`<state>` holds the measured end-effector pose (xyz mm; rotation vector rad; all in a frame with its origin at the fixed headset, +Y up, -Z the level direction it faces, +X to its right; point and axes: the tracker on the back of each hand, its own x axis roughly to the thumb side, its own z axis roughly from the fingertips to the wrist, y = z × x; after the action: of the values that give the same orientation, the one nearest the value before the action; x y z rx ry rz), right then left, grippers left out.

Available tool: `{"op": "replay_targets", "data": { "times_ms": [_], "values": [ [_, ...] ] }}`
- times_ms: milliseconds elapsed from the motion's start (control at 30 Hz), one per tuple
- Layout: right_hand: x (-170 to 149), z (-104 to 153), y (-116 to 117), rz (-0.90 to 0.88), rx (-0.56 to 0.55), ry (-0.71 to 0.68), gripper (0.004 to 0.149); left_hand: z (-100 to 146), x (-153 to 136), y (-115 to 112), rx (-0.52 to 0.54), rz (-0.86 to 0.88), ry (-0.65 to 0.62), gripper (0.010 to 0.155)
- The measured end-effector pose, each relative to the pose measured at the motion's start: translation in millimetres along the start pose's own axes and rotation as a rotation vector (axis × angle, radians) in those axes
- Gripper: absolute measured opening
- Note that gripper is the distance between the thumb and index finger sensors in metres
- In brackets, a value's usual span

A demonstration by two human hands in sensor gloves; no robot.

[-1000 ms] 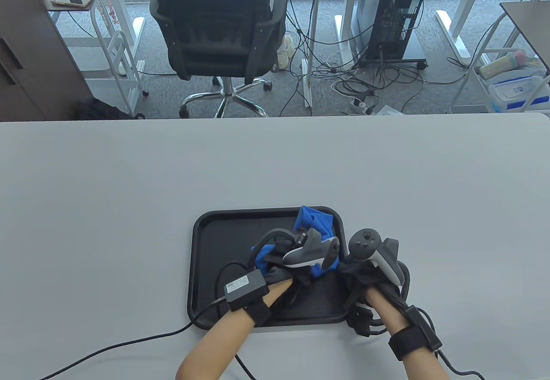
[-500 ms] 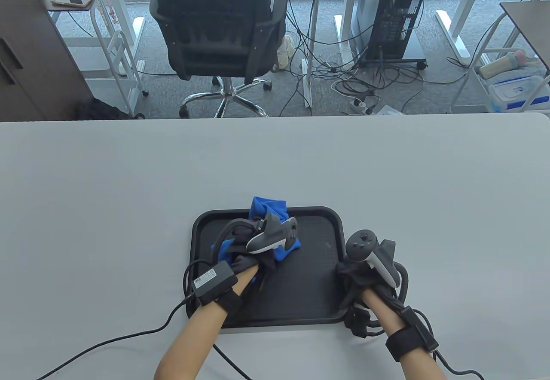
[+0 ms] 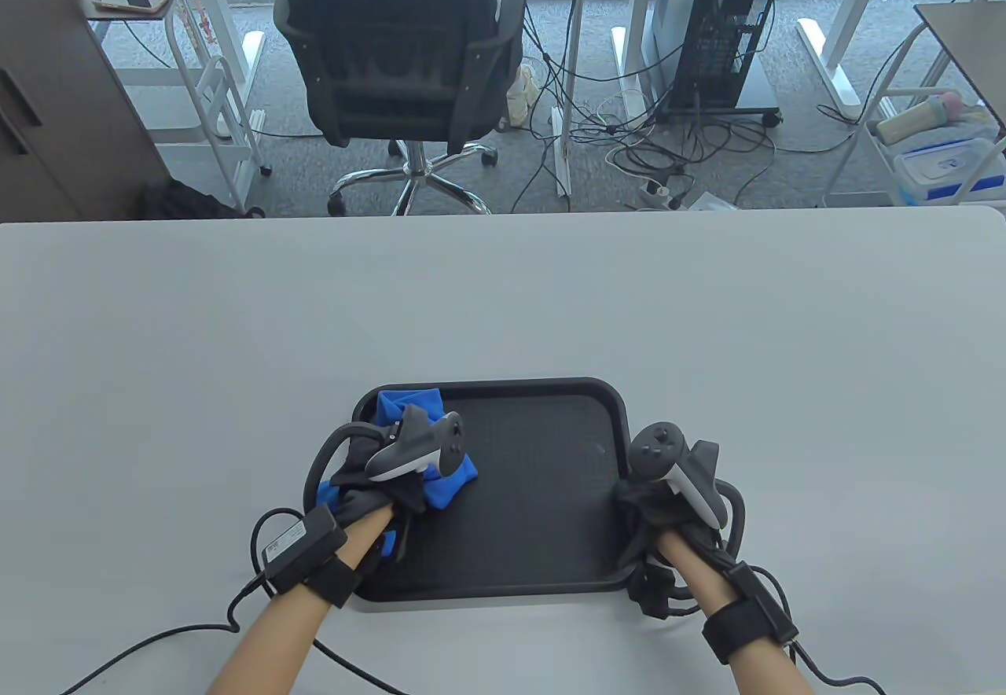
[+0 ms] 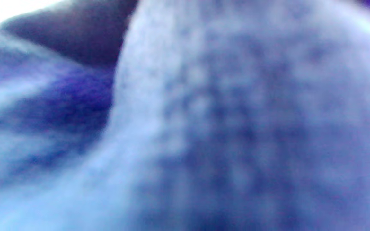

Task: Wipe the tray with a rectangular towel

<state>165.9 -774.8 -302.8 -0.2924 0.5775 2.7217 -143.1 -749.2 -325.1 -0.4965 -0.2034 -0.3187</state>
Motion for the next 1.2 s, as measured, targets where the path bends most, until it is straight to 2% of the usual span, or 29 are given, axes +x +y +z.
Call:
{"op": "replay_targets", "data": {
  "times_ms": [167, 300, 600, 900, 1200],
  "values": [
    [-0.1, -0.1, 0.0, -0.007, 0.008, 0.000, 0.047, 27.5, 6.8, -10.9, -0.030, -0.014, -0.097, 0.058],
    [-0.5, -0.7, -0.4, -0.014, 0.020, -0.008, 0.047, 48.5, 23.7, -16.8, -0.027, -0.056, -0.210, 0.058],
    [-1.2, -1.6, -0.7, -0.020, 0.029, -0.020, 0.047, 69.7, 70.2, -13.3, -0.014, -0.137, -0.384, 0.058],
    [-1.6, -2.0, -0.8, -0.021, 0.035, -0.021, 0.047, 64.2, 114.7, 3.9, 0.011, -0.214, -0.459, 0.058],
    [-2.0, -2.5, -1.2, -0.026, 0.044, -0.026, 0.047, 41.4, 165.5, 29.8, 0.085, -0.246, -0.498, 0.058]
  ]
}}
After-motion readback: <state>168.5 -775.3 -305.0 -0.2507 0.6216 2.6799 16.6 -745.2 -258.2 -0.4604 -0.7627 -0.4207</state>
